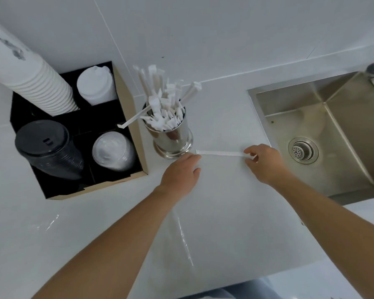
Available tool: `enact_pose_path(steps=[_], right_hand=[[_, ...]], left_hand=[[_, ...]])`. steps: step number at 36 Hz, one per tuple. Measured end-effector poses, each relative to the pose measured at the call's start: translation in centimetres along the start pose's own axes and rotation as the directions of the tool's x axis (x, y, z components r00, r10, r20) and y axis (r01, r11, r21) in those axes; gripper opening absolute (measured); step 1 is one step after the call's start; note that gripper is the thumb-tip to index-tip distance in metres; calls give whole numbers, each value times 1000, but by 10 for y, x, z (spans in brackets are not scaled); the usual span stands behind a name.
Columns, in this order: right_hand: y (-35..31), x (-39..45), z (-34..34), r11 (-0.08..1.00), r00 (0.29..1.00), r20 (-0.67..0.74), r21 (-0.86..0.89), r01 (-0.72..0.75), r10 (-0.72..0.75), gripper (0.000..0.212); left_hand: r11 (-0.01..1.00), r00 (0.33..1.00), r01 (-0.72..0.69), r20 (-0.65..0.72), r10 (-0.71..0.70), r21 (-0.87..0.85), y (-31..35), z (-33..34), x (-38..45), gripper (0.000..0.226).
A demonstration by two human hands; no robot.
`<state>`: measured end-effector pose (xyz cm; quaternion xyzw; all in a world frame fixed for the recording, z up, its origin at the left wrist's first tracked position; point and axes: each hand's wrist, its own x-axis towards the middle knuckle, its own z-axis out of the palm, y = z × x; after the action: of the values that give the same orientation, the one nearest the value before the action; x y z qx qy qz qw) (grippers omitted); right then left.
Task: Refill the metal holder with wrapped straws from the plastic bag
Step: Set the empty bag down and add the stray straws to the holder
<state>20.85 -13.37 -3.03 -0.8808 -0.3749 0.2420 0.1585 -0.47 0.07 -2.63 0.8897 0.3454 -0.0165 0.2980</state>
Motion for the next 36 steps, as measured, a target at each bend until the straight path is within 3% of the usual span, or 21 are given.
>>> enact_pose_path(steps=[3,8,14,24,31,36], right_hand=[[-5,15,-2,999,999,39,-43,4,-2,28],[-11,28,-3,991,995,99,-132,6,7,17],[-15,30,-3,989,992,129,-146,10,9,14],[-10,22,-6,996,988,155,-80,42,-30,9],[-17,-1,-14,958,992,107,269,-100,73,6],[-43,-20,-28,767,992,53,630,-124,116,14]], left_hand=[[993,996,-83,-24,85,89,5,9,20,38],[984,995,-85,-37,92,156,11,13,39,31],[988,998,-59,-25,63,141,12,15,47,11],[992,996,-78,53,73,98,9,15,36,8],[999,999,-43,-26,42,-28,8,4,6,12],[990,989,-89,-125,76,-107,9,-14,-23,10]])
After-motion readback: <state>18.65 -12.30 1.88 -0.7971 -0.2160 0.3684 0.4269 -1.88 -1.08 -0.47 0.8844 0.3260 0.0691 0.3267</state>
